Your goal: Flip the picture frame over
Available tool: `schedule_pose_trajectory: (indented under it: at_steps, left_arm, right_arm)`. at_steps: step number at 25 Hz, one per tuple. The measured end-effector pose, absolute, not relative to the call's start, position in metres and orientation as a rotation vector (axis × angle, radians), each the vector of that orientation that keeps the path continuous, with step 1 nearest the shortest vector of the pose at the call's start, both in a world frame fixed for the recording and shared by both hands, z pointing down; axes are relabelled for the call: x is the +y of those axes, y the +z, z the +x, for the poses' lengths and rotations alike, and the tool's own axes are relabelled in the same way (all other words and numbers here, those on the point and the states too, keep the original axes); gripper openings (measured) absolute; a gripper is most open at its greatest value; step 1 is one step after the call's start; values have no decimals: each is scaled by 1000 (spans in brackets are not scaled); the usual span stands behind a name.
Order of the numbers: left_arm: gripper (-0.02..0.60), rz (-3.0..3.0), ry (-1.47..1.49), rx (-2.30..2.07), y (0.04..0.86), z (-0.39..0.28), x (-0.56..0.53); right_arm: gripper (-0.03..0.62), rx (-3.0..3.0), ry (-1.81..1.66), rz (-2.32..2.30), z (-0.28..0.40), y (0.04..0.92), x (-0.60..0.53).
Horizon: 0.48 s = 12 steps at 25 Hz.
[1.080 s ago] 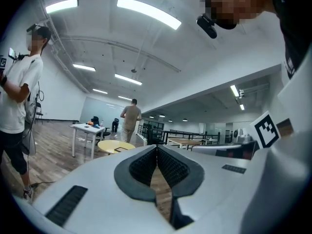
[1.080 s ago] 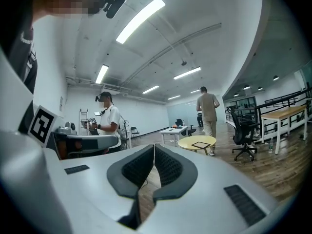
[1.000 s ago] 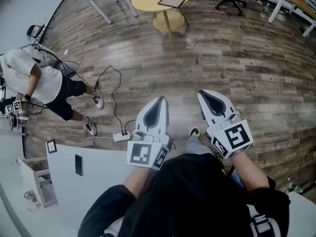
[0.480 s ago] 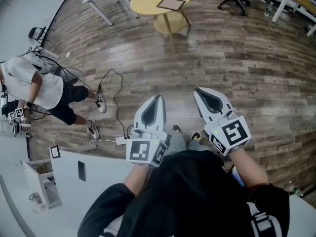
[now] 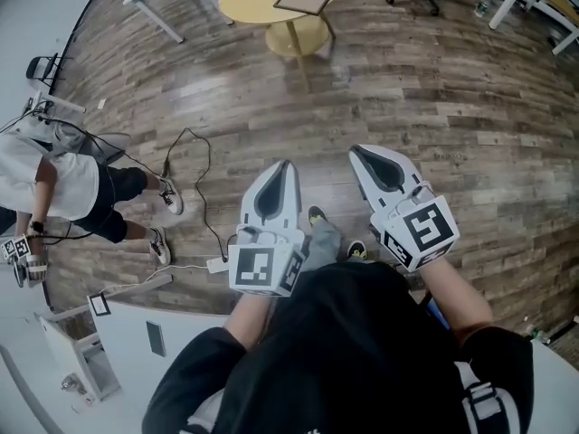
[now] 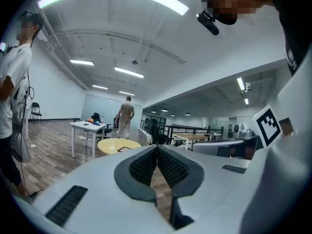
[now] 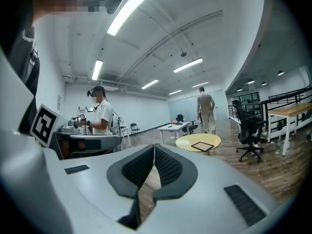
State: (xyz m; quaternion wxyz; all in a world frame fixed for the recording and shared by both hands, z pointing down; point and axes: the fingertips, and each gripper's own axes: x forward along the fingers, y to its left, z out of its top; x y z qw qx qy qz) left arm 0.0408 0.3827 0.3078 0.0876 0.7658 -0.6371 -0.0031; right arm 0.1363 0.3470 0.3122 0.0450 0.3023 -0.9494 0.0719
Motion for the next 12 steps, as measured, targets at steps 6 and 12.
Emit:
schedule_pose_trajectory:
  at_steps: [6, 12]
  left_arm:
    - [23, 2295, -31, -1862, 311, 5, 321]
    - [23, 2267, -28, -1859, 320, -38, 283]
  right_arm:
    - [20, -2896, 205, 904, 90, 313, 283]
    - [20, -2883, 202, 875, 47, 317, 242]
